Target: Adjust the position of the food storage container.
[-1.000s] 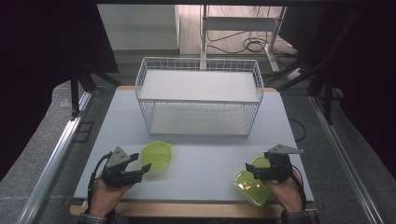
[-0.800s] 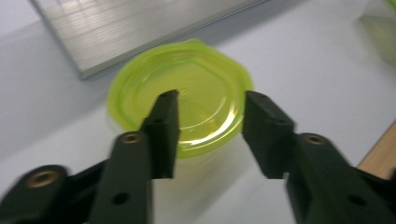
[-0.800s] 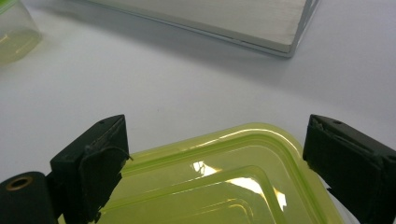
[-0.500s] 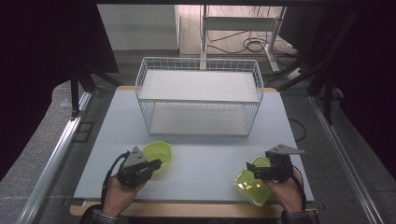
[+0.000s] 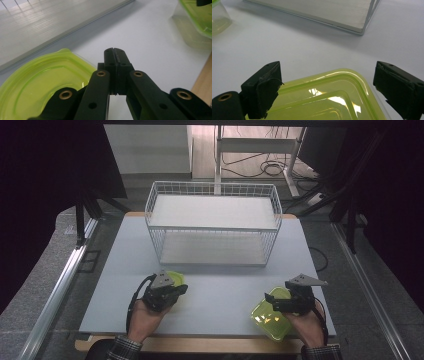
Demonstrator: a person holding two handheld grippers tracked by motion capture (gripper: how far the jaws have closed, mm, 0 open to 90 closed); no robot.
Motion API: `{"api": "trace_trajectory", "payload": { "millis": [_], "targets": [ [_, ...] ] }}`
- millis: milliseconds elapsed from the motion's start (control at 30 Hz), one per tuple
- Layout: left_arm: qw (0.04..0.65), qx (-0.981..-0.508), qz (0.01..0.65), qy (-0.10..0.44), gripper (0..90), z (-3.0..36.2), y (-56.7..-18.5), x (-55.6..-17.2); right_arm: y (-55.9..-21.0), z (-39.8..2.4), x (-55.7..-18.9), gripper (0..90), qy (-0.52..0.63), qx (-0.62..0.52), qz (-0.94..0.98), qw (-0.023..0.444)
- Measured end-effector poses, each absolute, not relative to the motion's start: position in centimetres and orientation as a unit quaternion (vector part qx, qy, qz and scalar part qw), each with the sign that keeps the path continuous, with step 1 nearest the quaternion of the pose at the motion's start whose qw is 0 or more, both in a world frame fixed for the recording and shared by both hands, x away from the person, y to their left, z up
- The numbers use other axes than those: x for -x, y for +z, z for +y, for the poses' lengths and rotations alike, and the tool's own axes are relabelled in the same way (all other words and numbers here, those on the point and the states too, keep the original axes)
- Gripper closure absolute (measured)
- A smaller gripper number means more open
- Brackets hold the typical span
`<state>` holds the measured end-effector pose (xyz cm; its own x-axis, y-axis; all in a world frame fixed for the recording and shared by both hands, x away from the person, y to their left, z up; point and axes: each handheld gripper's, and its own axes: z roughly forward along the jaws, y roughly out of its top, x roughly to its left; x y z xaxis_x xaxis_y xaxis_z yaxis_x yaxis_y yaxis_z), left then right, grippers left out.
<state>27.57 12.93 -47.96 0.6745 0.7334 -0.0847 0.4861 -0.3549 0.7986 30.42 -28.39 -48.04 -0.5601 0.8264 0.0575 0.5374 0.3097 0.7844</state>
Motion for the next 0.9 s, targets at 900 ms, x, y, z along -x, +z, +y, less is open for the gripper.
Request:
{"api": "trace_trajectory", "payload": {
  "millis": [900],
  "targets": [
    [0.382, -0.811, 0.412, 0.162, 90.0, 13.6, -48.8, -29.1, -48.2, -28.5, -30.4, 9.4, 0.396, -0.431, 0.790, 0.181]
  ]
}}
